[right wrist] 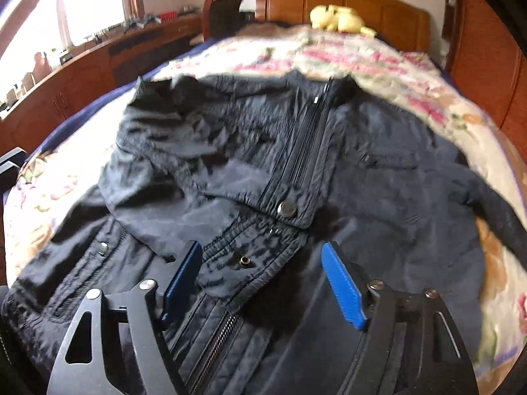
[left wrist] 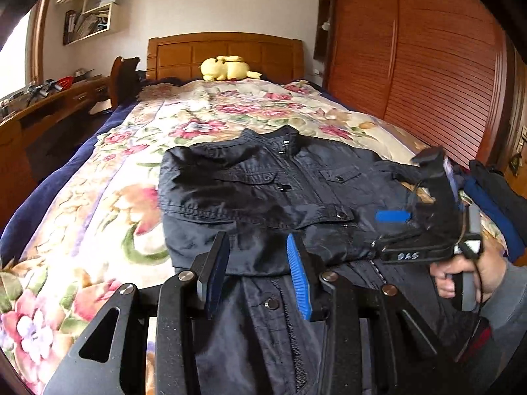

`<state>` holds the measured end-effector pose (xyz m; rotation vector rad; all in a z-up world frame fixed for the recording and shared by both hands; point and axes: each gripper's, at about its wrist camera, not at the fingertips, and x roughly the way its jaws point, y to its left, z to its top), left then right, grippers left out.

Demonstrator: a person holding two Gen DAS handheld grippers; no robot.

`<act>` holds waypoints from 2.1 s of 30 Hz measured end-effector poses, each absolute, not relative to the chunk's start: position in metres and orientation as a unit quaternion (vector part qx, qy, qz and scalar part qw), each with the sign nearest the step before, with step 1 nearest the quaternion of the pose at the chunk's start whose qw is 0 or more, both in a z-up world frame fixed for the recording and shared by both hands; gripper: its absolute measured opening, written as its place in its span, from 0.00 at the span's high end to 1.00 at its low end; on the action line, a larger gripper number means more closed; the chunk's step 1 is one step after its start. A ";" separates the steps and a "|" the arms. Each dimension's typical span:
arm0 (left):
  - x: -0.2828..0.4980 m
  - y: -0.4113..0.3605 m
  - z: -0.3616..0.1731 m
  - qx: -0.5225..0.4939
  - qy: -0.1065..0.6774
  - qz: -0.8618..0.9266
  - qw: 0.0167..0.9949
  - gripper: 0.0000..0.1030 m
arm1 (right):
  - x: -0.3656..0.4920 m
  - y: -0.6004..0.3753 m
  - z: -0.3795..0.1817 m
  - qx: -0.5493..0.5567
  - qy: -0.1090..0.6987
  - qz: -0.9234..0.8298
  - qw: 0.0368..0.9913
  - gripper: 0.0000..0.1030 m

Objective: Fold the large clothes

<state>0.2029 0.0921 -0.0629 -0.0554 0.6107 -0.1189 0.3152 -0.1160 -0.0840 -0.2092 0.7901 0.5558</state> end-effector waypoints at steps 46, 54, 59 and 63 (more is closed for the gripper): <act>0.198 0.079 -0.059 -0.020 0.286 -0.084 0.954 0.64 | 0.199 -0.216 -0.016 -0.110 0.323 0.201 0.918 0.52; 0.197 0.068 -0.061 -0.010 0.287 -0.092 0.953 0.64 | 0.228 -0.206 -0.053 -0.099 0.357 0.226 0.901 0.52; 0.198 0.061 -0.062 -0.002 0.290 -0.096 0.952 0.64 | 0.246 -0.206 -0.091 -0.098 0.402 0.219 0.884 0.52; 0.196 0.057 -0.062 0.004 0.289 -0.102 0.952 0.64 | 0.247 -0.213 -0.102 -0.091 0.410 0.215 0.882 0.52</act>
